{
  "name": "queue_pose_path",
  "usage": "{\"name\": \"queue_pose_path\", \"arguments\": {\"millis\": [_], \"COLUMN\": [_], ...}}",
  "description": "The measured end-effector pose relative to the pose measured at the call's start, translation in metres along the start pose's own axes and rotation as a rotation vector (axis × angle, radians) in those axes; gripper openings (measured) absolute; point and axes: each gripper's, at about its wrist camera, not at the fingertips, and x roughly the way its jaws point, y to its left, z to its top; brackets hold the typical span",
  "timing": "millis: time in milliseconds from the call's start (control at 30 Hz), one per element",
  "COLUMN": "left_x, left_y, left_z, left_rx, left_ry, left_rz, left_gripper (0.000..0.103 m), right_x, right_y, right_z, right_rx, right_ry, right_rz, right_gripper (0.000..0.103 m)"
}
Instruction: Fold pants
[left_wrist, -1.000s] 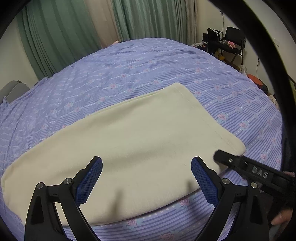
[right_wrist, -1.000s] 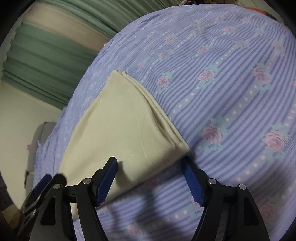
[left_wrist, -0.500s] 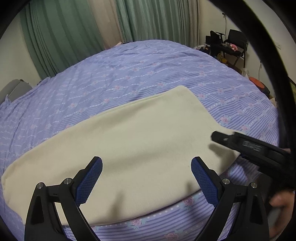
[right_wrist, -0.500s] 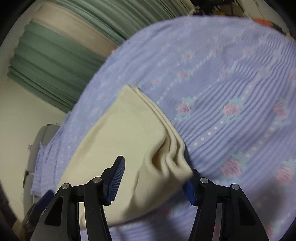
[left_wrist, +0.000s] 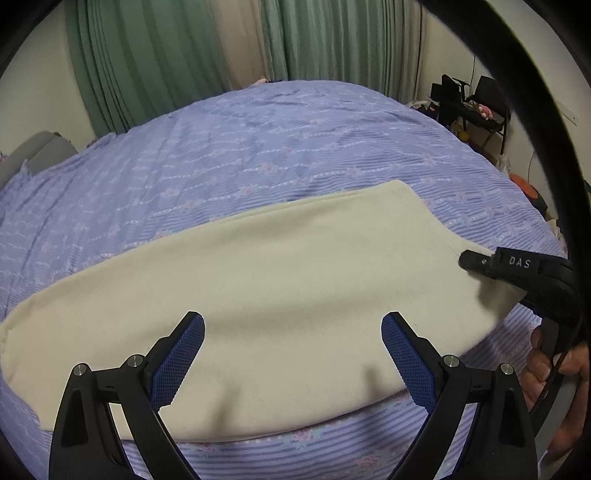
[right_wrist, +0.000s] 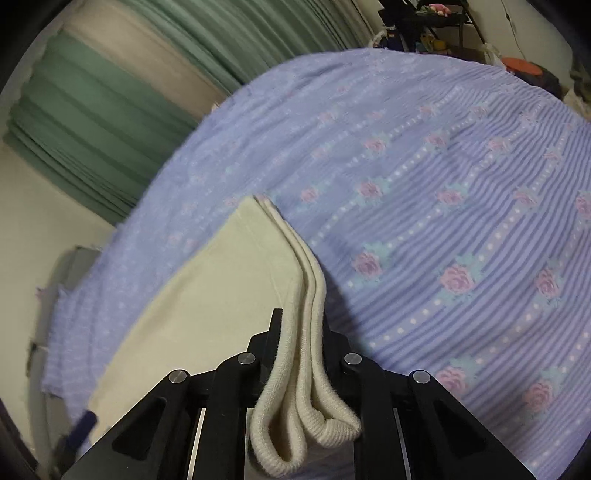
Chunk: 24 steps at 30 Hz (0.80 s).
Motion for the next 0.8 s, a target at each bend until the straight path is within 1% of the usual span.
{"name": "queue_pose_path", "arguments": {"millis": [67, 133, 233, 367, 467, 533, 567, 633, 667, 733, 767, 800], "left_x": [-0.003, -0.012, -0.035, -0.064, -0.086, -0.102, -0.111, -0.124, -0.130, -0.135, -0.135, -0.135], "left_y": [0.009, 0.022, 0.057, 0.116, 0.170, 0.208, 0.229, 0.265, 0.287, 0.317, 0.329, 0.345], "left_z": [-0.003, -0.008, -0.012, -0.017, -0.023, -0.029, -0.034, -0.044, -0.051, -0.063, -0.068, -0.076], "left_rx": [-0.003, -0.017, -0.071, -0.126, -0.181, -0.223, -0.242, -0.264, -0.271, -0.276, -0.279, -0.282], "left_ry": [-0.003, 0.003, 0.003, -0.007, -0.016, -0.027, -0.032, -0.039, -0.039, -0.030, -0.025, -0.017], "left_rz": [-0.018, -0.021, -0.012, 0.012, 0.047, 0.070, 0.087, 0.118, 0.145, 0.179, 0.191, 0.203], "left_gripper": [0.098, 0.098, 0.098, 0.098, 0.098, 0.098, 0.098, 0.098, 0.098, 0.098, 0.098, 0.098], "right_x": [-0.012, -0.033, -0.057, -0.083, -0.098, -0.101, -0.102, -0.101, -0.098, -0.086, -0.075, -0.067], "right_y": [0.003, 0.021, 0.074, 0.152, 0.217, 0.259, 0.285, 0.320, 0.341, 0.372, 0.392, 0.404], "right_z": [-0.001, -0.003, 0.000, 0.003, -0.009, -0.025, -0.037, -0.060, -0.075, -0.104, -0.126, -0.142], "right_rx": [0.014, -0.032, -0.178, -0.324, -0.477, -0.557, -0.604, -0.672, -0.713, -0.779, -0.821, -0.847], "right_ry": [-0.019, -0.069, -0.133, -0.184, -0.199, -0.192, -0.182, -0.165, -0.151, -0.120, -0.089, -0.066], "right_rz": [0.006, -0.008, -0.054, -0.023, 0.000, 0.020, 0.035, 0.052, 0.060, 0.058, 0.058, 0.054], "right_gripper": [0.015, 0.015, 0.015, 0.015, 0.015, 0.015, 0.015, 0.015, 0.015, 0.015, 0.015, 0.016]}}
